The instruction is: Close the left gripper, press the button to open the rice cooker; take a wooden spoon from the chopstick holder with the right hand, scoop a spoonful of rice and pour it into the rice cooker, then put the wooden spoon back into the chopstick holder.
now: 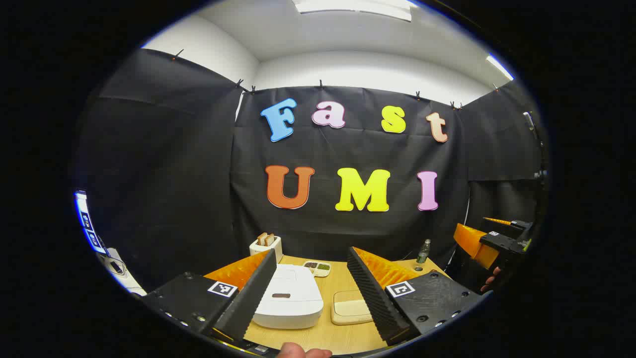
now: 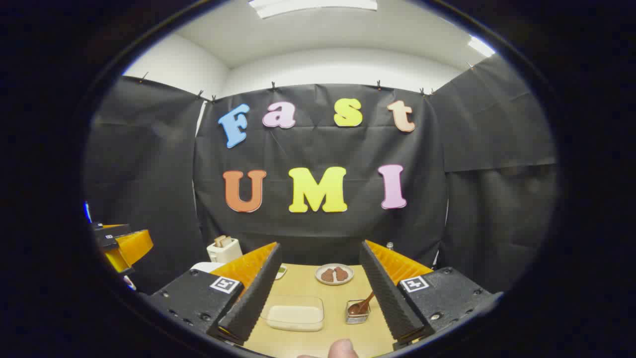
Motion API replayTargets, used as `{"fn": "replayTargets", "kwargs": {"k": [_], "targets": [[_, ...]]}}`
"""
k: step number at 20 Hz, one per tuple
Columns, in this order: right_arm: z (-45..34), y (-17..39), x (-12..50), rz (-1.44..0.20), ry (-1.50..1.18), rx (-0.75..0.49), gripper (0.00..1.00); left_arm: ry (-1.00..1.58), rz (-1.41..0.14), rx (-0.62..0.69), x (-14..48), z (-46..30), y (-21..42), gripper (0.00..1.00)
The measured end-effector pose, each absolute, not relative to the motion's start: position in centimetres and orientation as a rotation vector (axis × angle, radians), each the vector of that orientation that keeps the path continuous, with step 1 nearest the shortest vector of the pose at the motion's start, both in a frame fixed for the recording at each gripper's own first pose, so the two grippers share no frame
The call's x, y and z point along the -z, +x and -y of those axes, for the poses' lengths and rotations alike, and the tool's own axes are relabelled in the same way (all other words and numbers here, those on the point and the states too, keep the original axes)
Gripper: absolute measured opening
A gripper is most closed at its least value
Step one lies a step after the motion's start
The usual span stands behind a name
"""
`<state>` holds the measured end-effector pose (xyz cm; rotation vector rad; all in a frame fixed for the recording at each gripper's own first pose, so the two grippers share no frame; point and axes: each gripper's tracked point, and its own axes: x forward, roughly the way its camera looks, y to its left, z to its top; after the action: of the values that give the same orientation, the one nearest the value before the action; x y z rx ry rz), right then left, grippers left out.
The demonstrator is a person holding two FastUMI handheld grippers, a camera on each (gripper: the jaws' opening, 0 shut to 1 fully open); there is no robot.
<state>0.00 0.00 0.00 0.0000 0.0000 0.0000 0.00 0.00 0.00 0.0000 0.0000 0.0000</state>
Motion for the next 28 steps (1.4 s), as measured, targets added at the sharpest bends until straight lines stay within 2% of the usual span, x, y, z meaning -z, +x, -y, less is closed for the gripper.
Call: {"fn": "replayTargets", "kwargs": {"k": [28], "targets": [[-1.1, 1.2, 0.8, -0.017, 0.016, -0.003, 1.0, 0.022, 0.017, -0.041, -0.1, -2.2, 0.6, 0.93]]}}
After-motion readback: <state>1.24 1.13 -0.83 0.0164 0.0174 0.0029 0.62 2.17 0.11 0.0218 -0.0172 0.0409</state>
